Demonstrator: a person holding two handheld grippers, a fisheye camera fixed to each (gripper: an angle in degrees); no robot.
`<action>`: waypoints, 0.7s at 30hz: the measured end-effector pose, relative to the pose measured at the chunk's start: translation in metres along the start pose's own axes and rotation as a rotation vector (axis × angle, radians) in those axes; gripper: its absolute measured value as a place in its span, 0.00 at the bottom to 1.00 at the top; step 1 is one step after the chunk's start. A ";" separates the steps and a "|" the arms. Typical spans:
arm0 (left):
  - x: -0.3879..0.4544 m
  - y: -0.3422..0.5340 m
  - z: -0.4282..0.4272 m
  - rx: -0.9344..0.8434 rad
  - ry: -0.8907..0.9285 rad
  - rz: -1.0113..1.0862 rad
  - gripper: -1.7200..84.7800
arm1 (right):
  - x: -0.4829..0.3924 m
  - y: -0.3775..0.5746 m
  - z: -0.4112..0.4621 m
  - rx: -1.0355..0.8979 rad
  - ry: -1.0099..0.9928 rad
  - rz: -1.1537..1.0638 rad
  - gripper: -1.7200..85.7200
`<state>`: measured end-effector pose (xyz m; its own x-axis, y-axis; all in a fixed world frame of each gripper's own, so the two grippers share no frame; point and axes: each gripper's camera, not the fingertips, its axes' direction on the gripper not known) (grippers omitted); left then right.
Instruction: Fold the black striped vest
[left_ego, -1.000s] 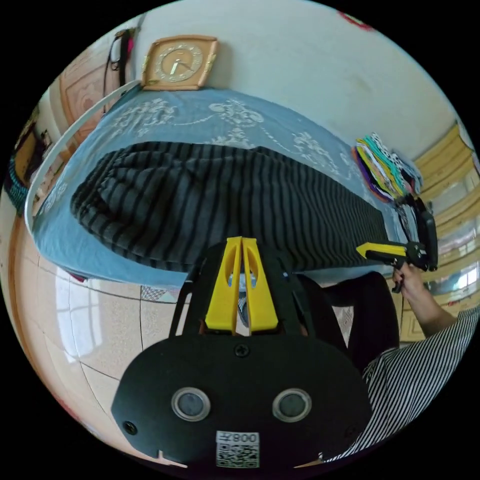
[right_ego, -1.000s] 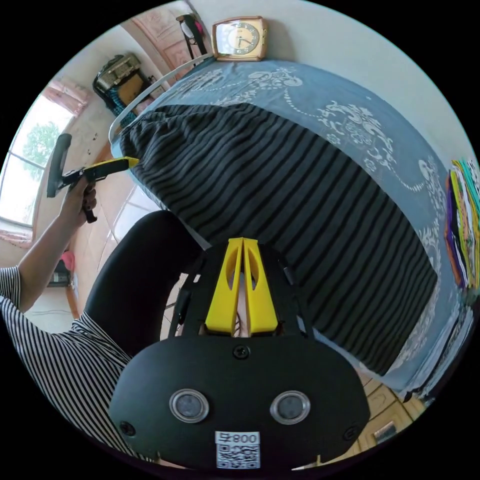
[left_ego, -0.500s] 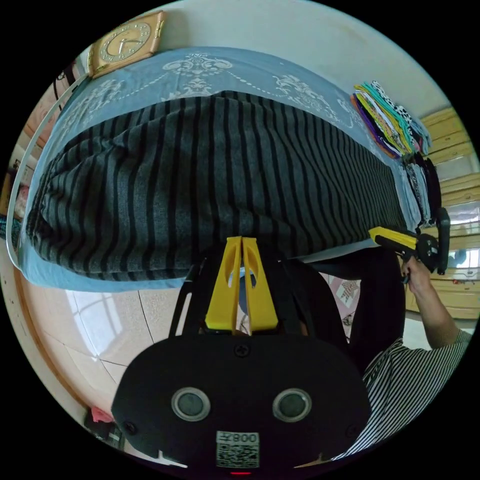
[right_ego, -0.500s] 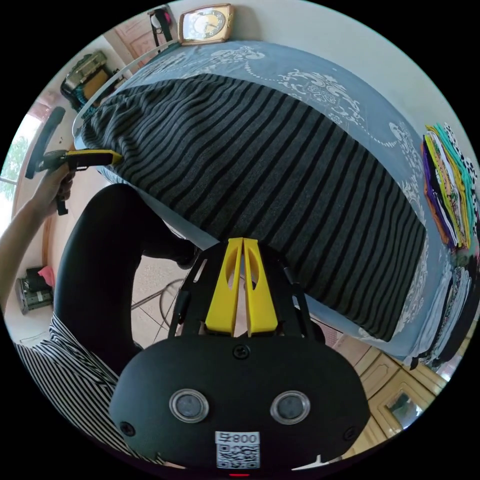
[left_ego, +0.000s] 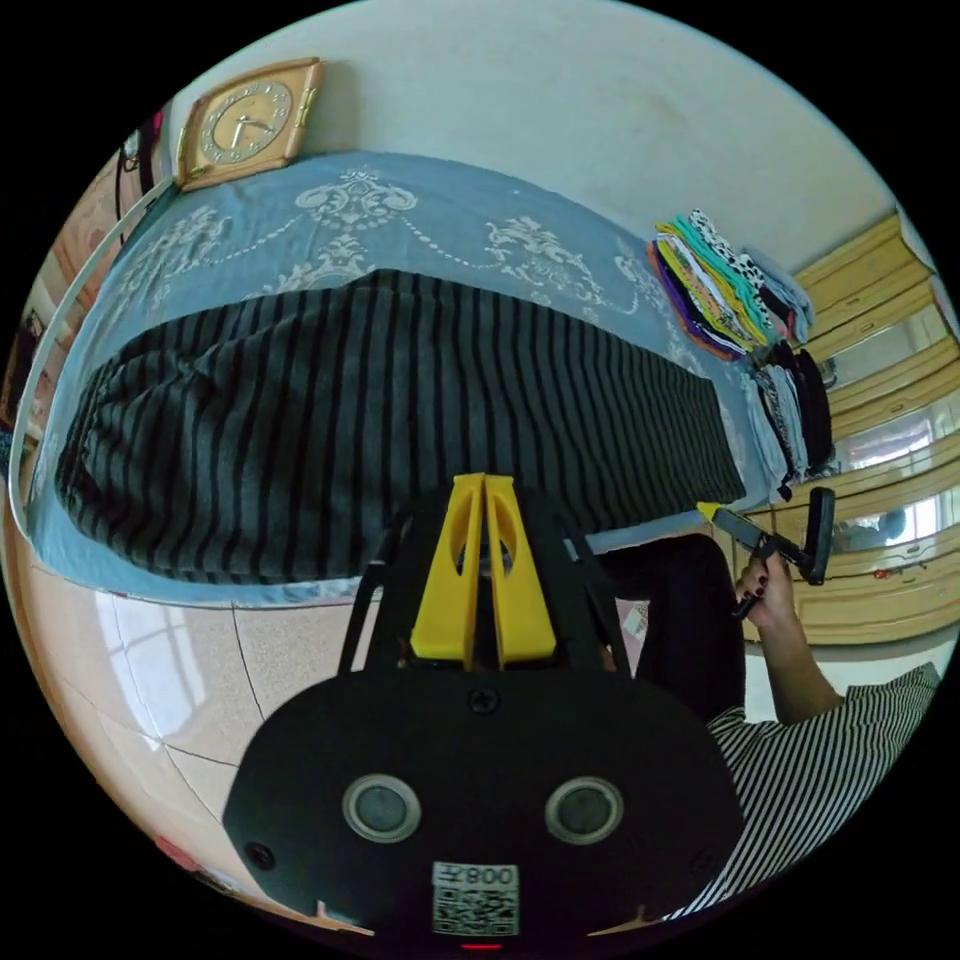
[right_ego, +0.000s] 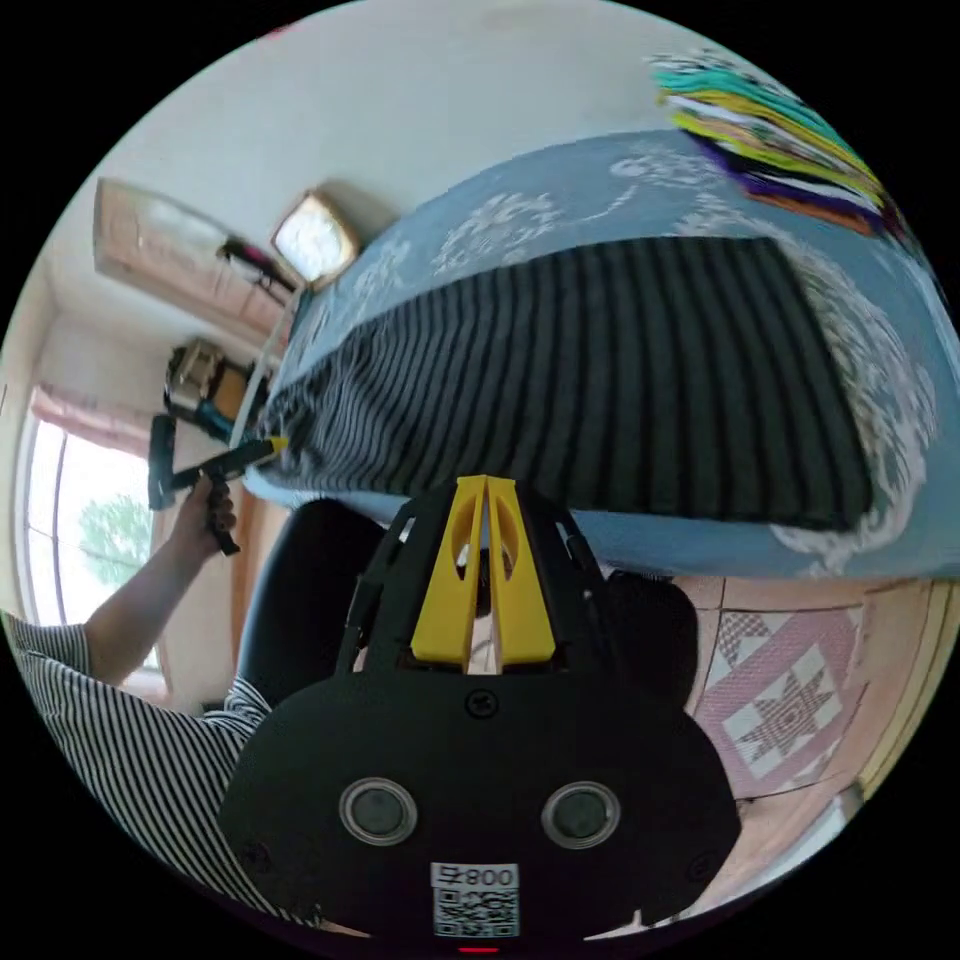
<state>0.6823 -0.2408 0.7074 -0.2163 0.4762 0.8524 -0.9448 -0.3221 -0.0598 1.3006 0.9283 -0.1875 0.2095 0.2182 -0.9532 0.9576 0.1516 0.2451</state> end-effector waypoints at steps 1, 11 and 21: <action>0.019 -0.009 0.013 -0.013 0.029 0.040 0.02 | 0.027 0.016 -0.008 0.064 -0.010 0.069 0.03; 0.223 -0.100 0.153 -0.165 0.234 0.375 0.02 | 0.226 0.141 -0.010 0.353 -0.046 0.509 0.11; 0.422 -0.136 0.295 -0.361 0.298 0.671 0.02 | 0.324 0.195 0.067 0.387 -0.246 0.578 0.12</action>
<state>0.7921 -0.2371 1.2284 -0.7723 0.4899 0.4043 -0.6008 -0.3567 -0.7154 1.5686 0.9641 -0.4600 0.6967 -0.0688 -0.7141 0.6728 -0.2828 0.6836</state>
